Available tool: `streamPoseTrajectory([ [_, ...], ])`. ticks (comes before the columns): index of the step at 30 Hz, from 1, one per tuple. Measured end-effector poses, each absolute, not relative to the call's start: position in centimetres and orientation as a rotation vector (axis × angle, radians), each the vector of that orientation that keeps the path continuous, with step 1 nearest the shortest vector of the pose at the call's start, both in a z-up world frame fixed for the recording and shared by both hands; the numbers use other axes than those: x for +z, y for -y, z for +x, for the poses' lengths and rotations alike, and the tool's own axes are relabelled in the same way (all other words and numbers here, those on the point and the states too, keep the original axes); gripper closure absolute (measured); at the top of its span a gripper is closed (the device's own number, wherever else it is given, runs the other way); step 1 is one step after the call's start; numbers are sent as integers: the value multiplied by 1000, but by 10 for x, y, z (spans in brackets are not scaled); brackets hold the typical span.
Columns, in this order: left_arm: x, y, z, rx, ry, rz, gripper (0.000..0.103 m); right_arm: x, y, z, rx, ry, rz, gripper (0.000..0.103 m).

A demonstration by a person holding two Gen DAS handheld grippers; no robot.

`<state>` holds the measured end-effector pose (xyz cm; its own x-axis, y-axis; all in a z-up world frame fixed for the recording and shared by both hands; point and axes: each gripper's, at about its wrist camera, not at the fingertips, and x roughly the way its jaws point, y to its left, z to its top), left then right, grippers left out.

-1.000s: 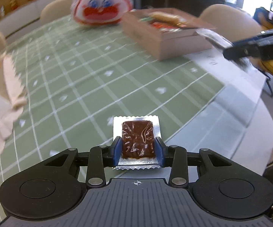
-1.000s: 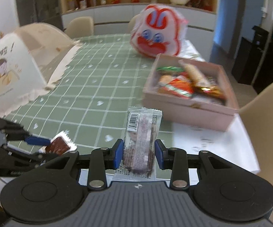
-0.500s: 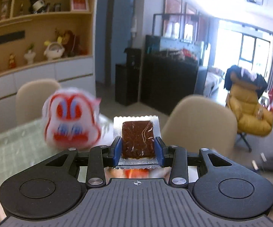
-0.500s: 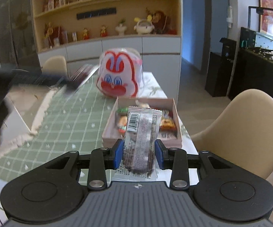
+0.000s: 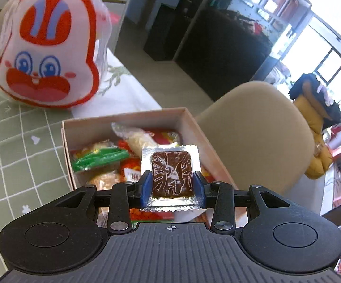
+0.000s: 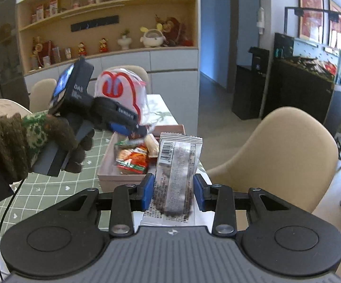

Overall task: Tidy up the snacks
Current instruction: 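Lower both snacks into the pink box and open both tools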

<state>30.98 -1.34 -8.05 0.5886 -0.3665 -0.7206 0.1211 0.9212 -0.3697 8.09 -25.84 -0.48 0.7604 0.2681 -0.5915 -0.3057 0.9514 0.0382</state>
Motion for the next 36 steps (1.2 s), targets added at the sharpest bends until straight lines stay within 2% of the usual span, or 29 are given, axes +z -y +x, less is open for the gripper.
streamPoseTrajectory([
  [5,-72,-6,293,-245,-764,-360,61,-13,252,98,327,-667,-68,67],
  [10,-59,-33,271,-198,-716,-416,61,-20,235,135,388,-701,-66,67],
  [18,-48,-60,184,-100,-684,-467,61,-36,170,231,466,-728,-47,67],
  [20,-45,-62,164,-70,-682,-439,61,-41,156,252,484,-729,-28,66],
  [23,-40,-60,142,-57,-675,-402,61,-46,147,269,454,-740,-7,57],
  [27,-34,-47,127,-66,-678,-364,62,-40,168,252,422,-718,95,46],
  [32,-33,-17,113,-114,-722,-282,70,-34,183,199,312,-700,-29,43],
  [36,-33,4,95,-174,-752,-221,78,-38,194,150,310,-760,-39,39],
])
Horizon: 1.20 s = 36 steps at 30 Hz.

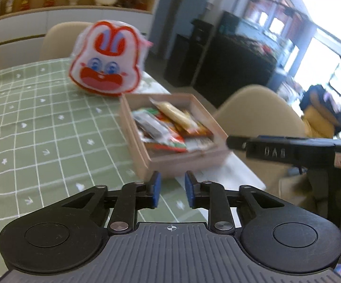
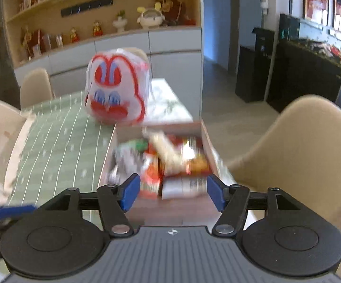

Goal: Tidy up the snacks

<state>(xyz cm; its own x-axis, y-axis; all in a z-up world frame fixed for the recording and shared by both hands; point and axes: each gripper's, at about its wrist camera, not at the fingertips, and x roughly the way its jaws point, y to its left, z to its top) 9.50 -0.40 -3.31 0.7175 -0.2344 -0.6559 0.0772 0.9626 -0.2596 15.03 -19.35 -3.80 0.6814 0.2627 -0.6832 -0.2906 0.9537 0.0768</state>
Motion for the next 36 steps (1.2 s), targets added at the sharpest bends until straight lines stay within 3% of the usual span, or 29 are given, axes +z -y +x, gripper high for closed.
streamPoseTrajectory([
  [5,-25,8,67,-206,-715,-222,86,-41,201,100,312,-831,19,39],
  [12,-17,23,42,-68,-694,-115,86,-33,185,63,333,-812,-28,39],
  [36,-21,17,39,-58,-766,-150,87,-32,177,55,374,-817,-33,39],
])
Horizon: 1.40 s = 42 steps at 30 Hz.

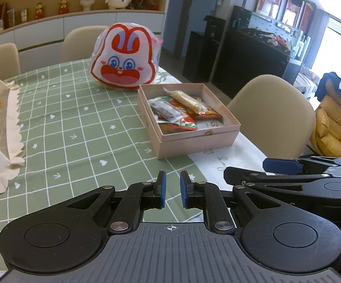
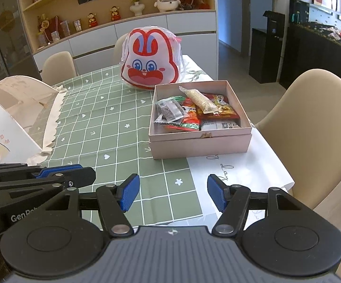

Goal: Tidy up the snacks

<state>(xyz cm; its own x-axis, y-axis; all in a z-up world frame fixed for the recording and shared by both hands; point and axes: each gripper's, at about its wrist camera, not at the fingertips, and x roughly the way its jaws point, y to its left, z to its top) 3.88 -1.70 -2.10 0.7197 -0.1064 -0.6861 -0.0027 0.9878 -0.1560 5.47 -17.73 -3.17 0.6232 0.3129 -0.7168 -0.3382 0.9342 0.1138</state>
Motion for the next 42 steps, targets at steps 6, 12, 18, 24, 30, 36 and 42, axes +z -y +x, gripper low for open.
streamPoseTrajectory([
  [6,-23,17,40,-60,-777,-152,87,-33,178,55,369,-821,-31,39],
  [12,-23,16,40,-61,-779,-154,87,-34,179,57,366,-827,-30,39],
  [18,-23,16,40,-62,-779,-154,87,-34,179,57,365,-827,-30,39],
  [24,-23,16,40,-63,-781,-155,87,-34,179,57,366,-826,-30,39],
  [30,-25,18,40,-71,-783,-153,87,-34,179,58,371,-825,-31,39],
  [36,-27,18,41,-85,-782,-153,87,-34,180,58,374,-823,-32,39],
  [42,-30,14,42,-84,-774,-162,87,-35,183,62,377,-836,-24,38],
])
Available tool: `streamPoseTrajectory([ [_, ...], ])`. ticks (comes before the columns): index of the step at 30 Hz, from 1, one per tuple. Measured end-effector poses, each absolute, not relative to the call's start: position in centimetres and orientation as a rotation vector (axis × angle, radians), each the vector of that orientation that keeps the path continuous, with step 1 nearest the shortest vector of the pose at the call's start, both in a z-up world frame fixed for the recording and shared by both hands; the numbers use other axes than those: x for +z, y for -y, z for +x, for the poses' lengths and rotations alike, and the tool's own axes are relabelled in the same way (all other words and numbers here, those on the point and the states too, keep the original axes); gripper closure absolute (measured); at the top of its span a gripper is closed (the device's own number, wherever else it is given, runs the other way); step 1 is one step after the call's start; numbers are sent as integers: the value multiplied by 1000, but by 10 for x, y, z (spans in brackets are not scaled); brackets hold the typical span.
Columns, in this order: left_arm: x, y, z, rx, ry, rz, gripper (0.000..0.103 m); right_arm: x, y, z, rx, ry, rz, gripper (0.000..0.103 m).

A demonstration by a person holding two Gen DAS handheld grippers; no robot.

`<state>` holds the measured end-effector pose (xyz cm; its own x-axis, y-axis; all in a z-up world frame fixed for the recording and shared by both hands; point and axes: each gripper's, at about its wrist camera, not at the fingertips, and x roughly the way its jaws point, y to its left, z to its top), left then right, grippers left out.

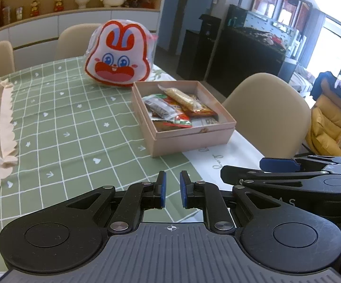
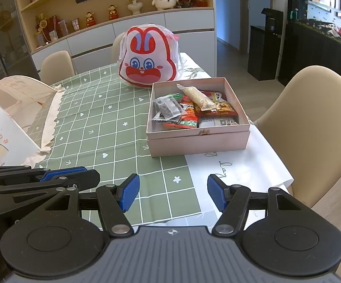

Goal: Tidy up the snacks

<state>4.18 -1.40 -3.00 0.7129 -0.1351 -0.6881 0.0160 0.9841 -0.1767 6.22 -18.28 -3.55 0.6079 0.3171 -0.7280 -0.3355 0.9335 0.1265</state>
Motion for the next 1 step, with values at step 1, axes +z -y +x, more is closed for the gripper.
streamPoseTrajectory([
  [1,-31,11,42,-67,-777,-168,87,-37,183,64,380,-844,-22,38],
])
